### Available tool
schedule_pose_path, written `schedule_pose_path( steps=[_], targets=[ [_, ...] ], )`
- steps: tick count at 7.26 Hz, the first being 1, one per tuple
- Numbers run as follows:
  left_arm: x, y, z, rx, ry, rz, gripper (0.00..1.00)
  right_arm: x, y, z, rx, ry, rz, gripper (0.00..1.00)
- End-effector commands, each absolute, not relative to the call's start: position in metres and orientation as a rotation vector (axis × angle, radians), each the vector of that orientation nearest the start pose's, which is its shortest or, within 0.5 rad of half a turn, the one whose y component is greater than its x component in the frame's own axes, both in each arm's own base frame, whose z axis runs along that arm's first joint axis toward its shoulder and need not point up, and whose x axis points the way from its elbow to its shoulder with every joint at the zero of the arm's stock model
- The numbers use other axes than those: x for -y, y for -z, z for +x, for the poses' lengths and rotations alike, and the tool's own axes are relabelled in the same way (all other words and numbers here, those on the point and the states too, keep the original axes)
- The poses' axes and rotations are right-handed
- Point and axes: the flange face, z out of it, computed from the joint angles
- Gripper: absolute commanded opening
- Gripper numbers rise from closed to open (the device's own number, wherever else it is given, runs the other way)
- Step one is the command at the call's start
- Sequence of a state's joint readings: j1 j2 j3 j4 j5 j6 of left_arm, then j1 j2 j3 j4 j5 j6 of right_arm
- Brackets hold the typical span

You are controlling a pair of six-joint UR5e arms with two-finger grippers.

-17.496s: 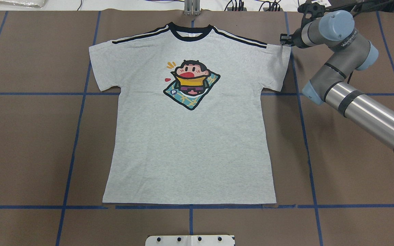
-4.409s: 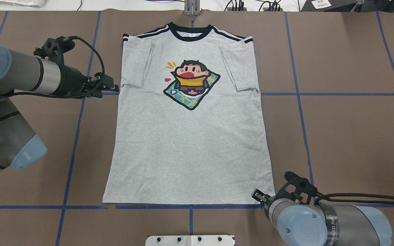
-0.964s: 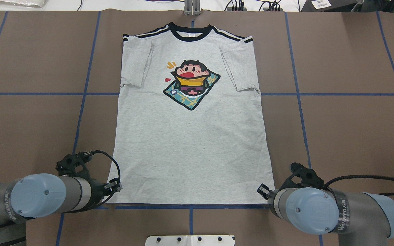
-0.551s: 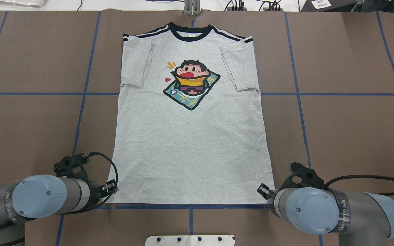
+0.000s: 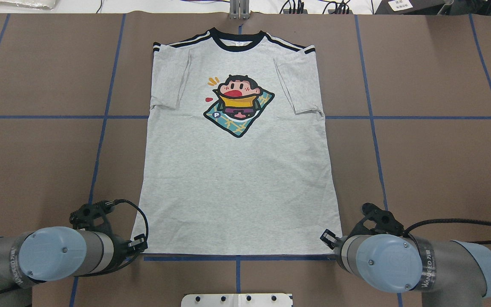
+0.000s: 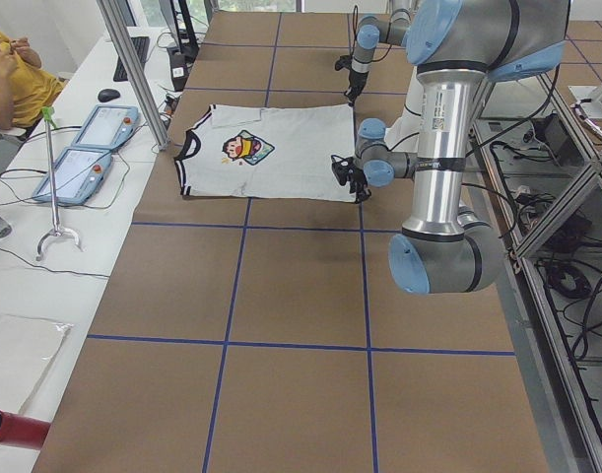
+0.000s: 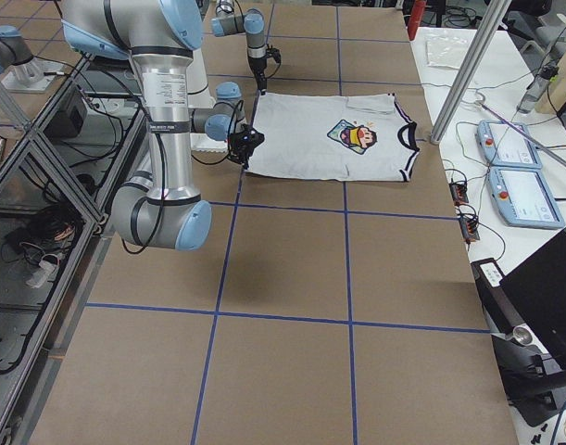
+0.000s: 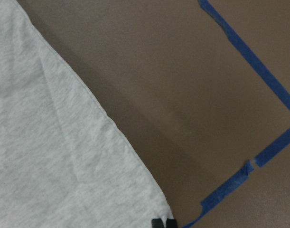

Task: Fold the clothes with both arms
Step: 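Grasp the two hem corners with the left and right grippers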

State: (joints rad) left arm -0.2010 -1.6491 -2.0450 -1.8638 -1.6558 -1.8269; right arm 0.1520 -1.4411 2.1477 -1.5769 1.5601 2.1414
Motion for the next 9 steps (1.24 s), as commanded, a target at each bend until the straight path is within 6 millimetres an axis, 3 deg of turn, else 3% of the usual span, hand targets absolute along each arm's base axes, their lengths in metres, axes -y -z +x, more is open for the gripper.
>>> schedule_pose_path(
  steps=[1,3,4,5,9],
  targets=[
    [0.222,-0.375,0.473,-0.842,0.391,-0.106,0.49,0.207,-0.342,-0.468,0.701,-0.696,-0.138,0.0],
    [0.222,-0.378,0.475,-0.834,0.392,-0.106,0.48,0.208,-0.341,-0.467,0.703,-0.697,-0.138,0.0],
    [0.222,-0.378,0.475,-0.834,0.392,-0.106,0.36,0.208,-0.34,-0.467,0.704,-0.697,-0.138,0.0],
    [0.222,-0.377,0.474,-0.837,0.391,-0.107,0.0,0.208,-0.34,-0.467,0.704,-0.697,-0.138,0.0],
    [0.221,-0.355,0.464,-0.883,0.386,-0.109,0.0,0.21,-0.339,-0.464,0.708,-0.701,-0.139,0.0]
  ],
)
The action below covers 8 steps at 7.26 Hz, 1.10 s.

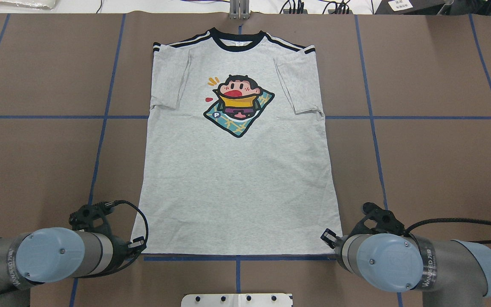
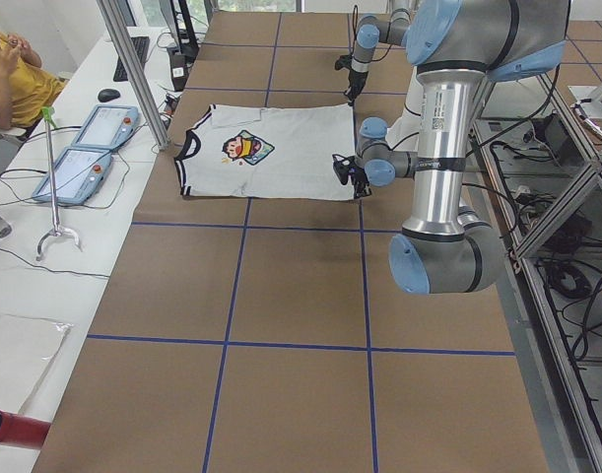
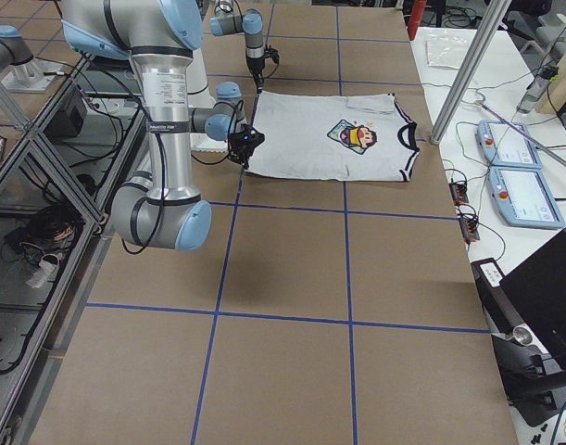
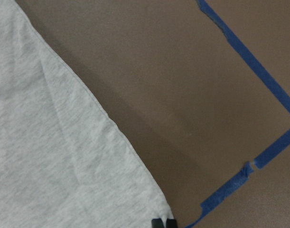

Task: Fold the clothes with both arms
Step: 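Grasp the two hem corners with the left and right grippers, then lift the hem with both grippers and fold it toward the collar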

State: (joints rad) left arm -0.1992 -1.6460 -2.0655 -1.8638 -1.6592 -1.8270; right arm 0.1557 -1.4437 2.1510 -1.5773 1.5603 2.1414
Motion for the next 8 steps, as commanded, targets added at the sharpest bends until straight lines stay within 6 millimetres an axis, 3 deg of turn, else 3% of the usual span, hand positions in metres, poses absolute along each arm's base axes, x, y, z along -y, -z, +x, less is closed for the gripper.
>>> schedule_pose_path(
  steps=[1,2,5,6,7,8],
  targets=[
    [0.219,-0.34,0.456,-0.917,0.382,-0.109,0.0,0.209,-0.338,-0.457,0.711,-0.701,-0.138,0.0],
    [0.214,-0.322,0.443,-0.954,0.386,-0.119,0.0,0.198,-0.339,-0.448,0.711,-0.684,-0.144,0.0],
    [0.164,-0.276,0.416,-1.018,0.418,-0.249,0.0,0.158,-0.325,-0.431,0.735,-0.611,-0.184,0.0],
    [0.163,-0.269,0.412,-1.031,0.419,-0.254,0.0,0.154,-0.318,-0.42,0.75,-0.605,-0.189,0.0],
    [0.169,-0.26,0.408,-1.055,0.43,-0.248,0.0,0.17,-0.306,-0.407,0.786,-0.642,-0.178,0.0],
    [0.189,-0.257,0.399,-1.073,0.451,-0.213,0.0,0.2,-0.303,-0.394,0.802,-0.702,-0.146,0.0]
  ],
)
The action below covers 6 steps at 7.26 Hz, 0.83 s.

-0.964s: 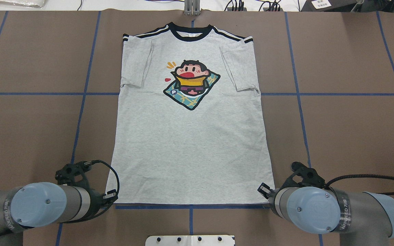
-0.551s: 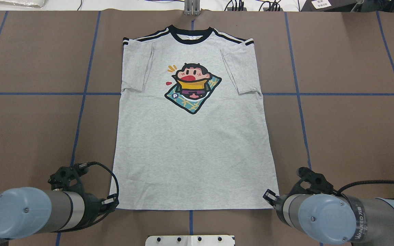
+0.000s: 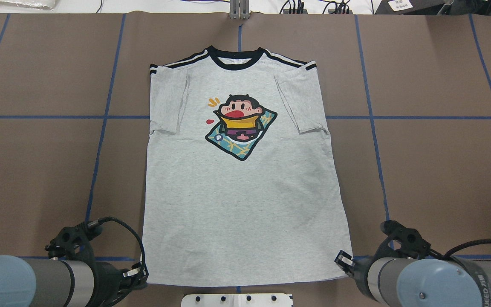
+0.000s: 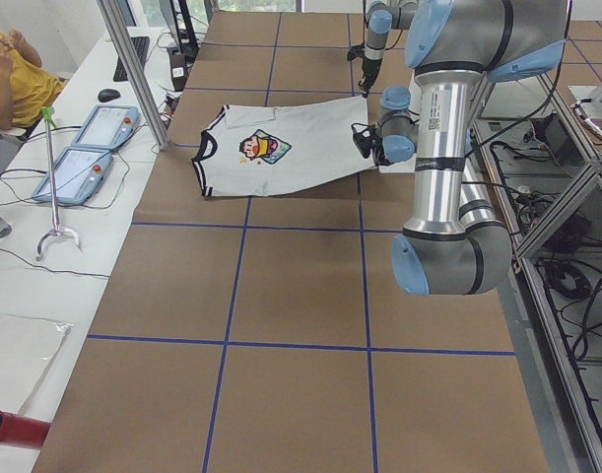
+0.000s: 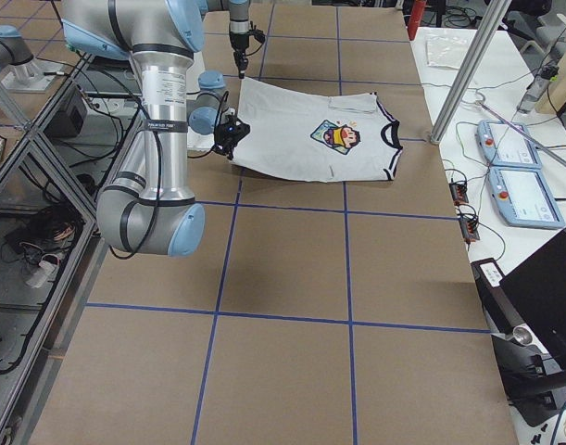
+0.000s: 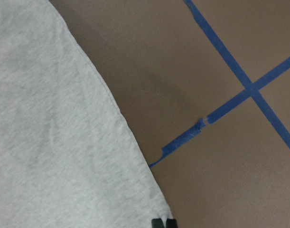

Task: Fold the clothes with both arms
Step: 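Lift the hem with both grippers and fold it toward the collar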

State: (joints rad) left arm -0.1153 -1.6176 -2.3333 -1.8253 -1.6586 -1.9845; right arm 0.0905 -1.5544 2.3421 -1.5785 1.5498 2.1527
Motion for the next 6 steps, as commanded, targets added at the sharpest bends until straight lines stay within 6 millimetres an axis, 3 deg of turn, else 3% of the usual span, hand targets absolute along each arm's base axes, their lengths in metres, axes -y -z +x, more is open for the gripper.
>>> schedule_pose_path(
  steps=[1,2,4,6],
  targets=[
    [0.227,-0.241,0.385,-1.125,0.44,-0.107,0.0,0.226,-0.304,-0.387,0.807,-0.735,-0.111,0.0],
    [0.27,-0.23,0.372,-1.15,0.427,0.015,0.0,0.268,-0.283,-0.394,0.853,-0.679,-0.022,0.0],
    [0.379,-0.244,0.384,-1.071,0.467,0.192,0.0,0.367,-0.244,-0.4,0.798,-0.649,0.117,0.0],
    [0.466,-0.261,0.375,-0.993,0.489,0.291,0.0,0.459,-0.243,-0.398,0.715,-0.644,0.179,0.0]
  ],
)
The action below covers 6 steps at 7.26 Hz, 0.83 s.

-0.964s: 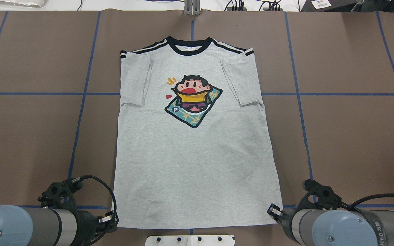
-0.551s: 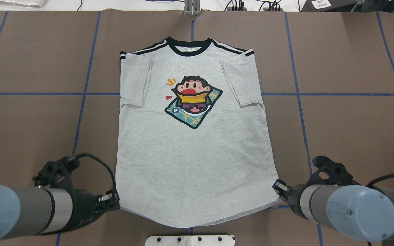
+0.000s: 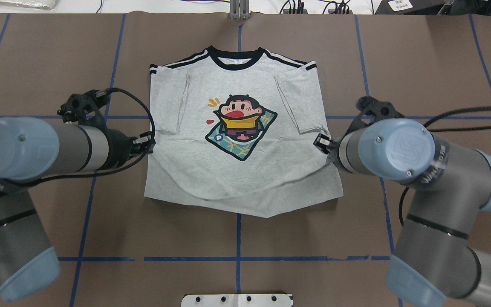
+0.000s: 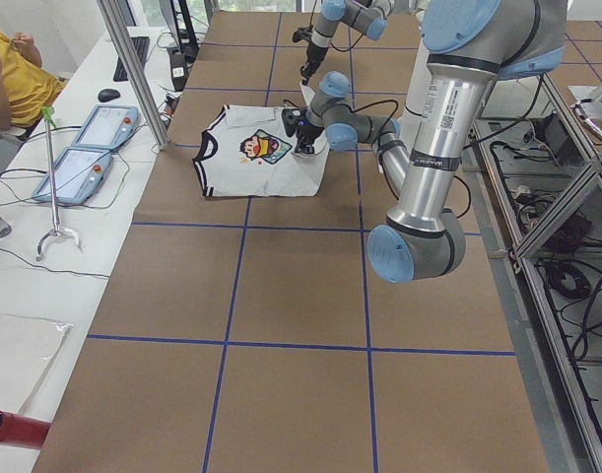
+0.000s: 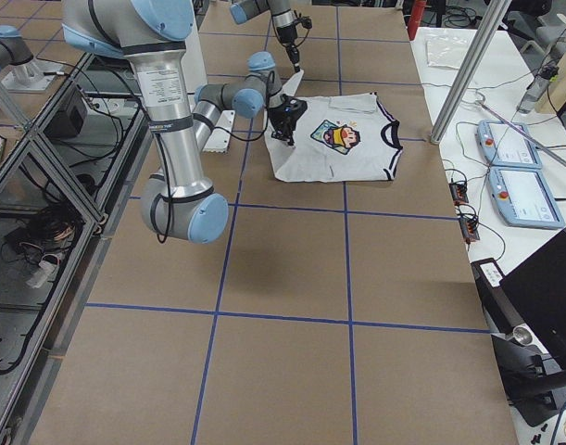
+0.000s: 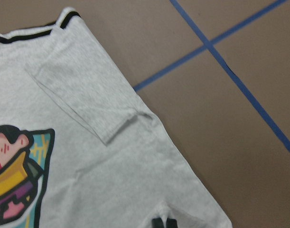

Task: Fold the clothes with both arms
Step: 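Lift the hem with both grippers and fold it toward the collar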

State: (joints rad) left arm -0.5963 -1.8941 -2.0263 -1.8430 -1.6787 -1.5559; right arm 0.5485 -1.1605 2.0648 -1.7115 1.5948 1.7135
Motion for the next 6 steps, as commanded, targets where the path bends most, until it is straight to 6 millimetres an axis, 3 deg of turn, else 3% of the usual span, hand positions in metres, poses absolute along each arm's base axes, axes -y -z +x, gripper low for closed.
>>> schedule_pose_path(
  steps=[1,3,5,6],
  targets=[
    [0.494,-0.275,0.378,-0.993,0.488,0.321,0.0,0.495,-0.246,-0.399,0.674,-0.643,0.2,0.0],
    [0.556,-0.297,0.388,-1.011,0.529,0.37,0.0,0.561,-0.254,-0.417,0.59,-0.689,0.197,0.0],
    [0.587,-0.337,0.402,-1.009,0.523,0.395,0.0,0.622,-0.281,-0.438,0.659,-0.725,0.241,0.0],
    [0.597,-0.34,0.408,-1.018,0.524,0.406,0.0,0.644,-0.277,-0.456,0.635,-0.728,0.229,0.0]
  ],
)
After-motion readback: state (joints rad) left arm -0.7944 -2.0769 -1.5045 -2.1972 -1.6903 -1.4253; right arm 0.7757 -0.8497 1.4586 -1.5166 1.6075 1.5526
